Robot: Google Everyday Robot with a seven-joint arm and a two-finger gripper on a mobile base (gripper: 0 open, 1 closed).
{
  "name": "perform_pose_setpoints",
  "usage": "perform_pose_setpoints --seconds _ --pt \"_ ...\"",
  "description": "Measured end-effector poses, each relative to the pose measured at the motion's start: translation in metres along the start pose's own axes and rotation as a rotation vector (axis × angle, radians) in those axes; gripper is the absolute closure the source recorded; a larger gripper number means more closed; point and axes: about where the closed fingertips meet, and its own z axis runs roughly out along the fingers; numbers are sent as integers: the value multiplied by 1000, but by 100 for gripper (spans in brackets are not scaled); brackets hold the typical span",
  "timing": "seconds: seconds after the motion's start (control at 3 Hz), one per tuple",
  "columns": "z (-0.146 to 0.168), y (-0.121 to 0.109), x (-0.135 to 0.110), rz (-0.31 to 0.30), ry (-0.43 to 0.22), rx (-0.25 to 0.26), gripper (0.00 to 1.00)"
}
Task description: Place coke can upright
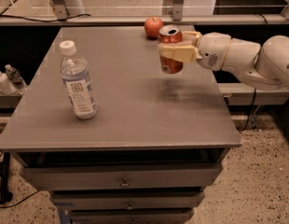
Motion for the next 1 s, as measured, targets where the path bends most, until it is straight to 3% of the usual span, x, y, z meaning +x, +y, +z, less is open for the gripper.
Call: perform_pose_setpoints --seconds 1.0 --pt "-24 6 45 58 -13 -6 100"
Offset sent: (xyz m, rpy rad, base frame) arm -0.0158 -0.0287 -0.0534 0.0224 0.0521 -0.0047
